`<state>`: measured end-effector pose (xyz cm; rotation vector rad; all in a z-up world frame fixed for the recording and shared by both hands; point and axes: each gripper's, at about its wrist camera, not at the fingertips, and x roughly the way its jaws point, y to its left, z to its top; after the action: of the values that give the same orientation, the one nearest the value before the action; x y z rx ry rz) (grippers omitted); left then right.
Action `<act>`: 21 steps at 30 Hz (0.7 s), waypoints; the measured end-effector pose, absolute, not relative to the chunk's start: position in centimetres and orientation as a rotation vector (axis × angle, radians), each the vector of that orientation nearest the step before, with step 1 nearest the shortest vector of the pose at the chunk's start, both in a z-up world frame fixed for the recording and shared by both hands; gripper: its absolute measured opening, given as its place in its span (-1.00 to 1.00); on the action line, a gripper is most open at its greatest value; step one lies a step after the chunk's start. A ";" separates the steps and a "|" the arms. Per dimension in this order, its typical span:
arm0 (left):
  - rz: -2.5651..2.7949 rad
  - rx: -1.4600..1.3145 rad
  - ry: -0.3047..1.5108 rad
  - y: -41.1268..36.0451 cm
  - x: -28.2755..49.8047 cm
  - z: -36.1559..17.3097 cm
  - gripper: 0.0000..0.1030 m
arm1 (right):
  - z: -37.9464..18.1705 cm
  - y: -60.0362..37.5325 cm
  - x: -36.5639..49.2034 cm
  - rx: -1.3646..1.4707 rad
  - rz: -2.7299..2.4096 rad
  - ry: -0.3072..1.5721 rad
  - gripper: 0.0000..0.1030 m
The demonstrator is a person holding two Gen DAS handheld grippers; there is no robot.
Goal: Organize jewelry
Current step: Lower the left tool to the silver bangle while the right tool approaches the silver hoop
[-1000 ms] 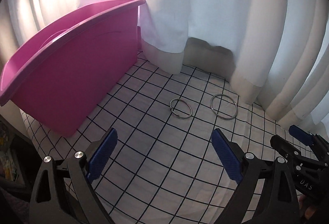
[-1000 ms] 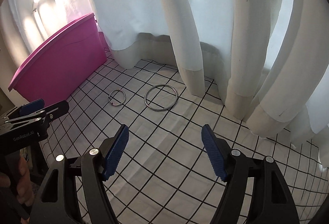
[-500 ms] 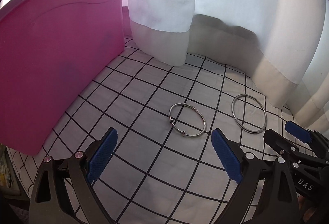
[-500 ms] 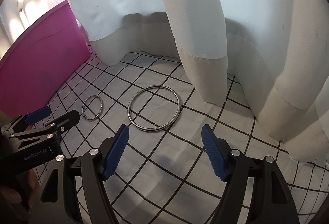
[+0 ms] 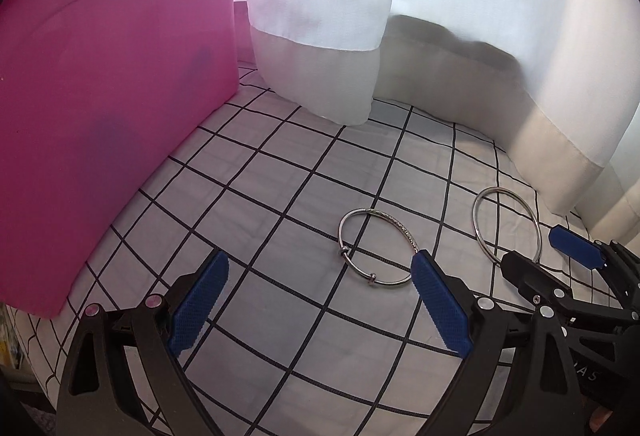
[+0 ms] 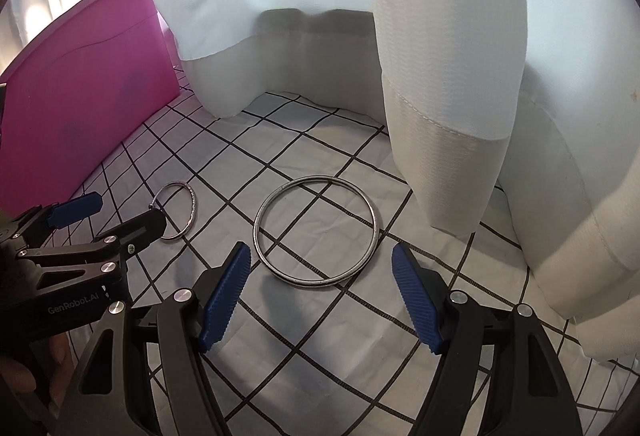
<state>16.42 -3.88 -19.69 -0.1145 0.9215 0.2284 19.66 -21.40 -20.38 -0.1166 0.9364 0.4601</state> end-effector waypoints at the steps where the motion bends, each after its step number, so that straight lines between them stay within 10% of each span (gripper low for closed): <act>1: 0.226 -0.112 0.922 -3.9 16.4 -19.7 0.77 | -20.5 -21.2 19.8 -0.129 0.459 0.941 0.36; 21: 0.216 -0.120 0.932 -4.3 17.6 -19.8 0.77 | -20.5 -22.0 21.7 -0.180 0.391 0.929 0.42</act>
<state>17.64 -4.31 -19.78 -0.1201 0.9319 0.2164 21.67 -22.04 -20.48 -0.1803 0.9290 0.3908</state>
